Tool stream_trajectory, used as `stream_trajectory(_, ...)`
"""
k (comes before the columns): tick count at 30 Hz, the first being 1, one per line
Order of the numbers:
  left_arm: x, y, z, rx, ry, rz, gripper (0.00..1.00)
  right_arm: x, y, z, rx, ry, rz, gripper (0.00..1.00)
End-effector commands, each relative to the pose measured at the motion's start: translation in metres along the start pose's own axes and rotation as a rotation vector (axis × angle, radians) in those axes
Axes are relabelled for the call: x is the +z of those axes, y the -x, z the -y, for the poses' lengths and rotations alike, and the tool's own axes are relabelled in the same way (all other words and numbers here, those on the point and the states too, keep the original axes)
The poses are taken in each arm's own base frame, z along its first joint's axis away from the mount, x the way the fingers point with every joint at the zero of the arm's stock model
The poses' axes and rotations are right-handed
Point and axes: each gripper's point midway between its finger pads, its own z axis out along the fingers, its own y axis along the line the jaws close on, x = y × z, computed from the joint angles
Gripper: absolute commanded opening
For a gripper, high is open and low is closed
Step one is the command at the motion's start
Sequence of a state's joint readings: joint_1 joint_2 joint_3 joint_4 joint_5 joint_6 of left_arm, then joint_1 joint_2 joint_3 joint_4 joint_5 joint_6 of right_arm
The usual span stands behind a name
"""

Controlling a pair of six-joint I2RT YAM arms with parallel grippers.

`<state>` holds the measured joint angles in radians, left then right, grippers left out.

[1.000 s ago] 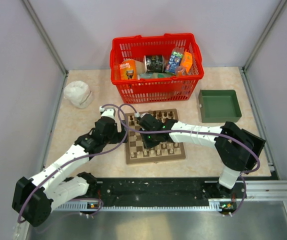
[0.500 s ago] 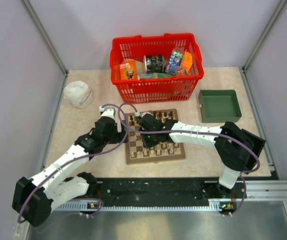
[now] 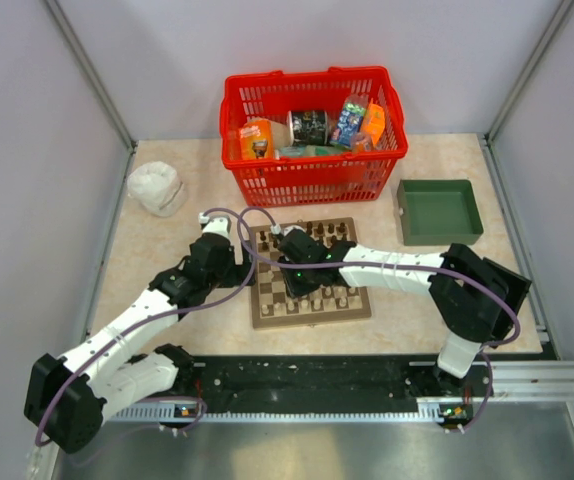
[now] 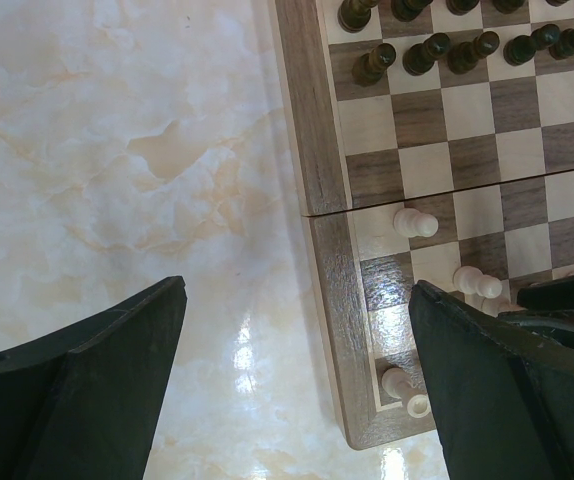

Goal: Set up the chess pieces on the board

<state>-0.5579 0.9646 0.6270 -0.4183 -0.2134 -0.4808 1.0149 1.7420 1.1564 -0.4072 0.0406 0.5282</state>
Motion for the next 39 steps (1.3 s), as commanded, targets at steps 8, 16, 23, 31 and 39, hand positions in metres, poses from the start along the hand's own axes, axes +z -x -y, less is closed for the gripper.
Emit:
stream_trajectory(8,0.0,0.007,0.003,-0.02,-0.017,0.034,0.99,-0.028,0.033,-0.02,-0.01,0.045,0.111,0.31)
stream_trajectory(16,-0.004,0.01,-0.003,-0.03,0.006,0.063,0.99,-0.033,0.044,-0.023,-0.019,0.046,0.135,0.32)
stream_trajectory(23,-0.006,0.013,-0.009,-0.054,0.029,0.09,0.99,-0.027,0.049,-0.027,-0.027,0.047,0.133,0.34)
stream_trajectory(31,-0.009,0.014,-0.023,-0.088,0.074,0.108,0.99,-0.014,0.049,-0.027,-0.031,0.034,0.114,0.34)
stream_trajectory(39,-0.011,0.015,-0.032,-0.126,0.09,0.119,0.99,-0.007,0.049,-0.028,-0.035,0.033,0.102,0.33)
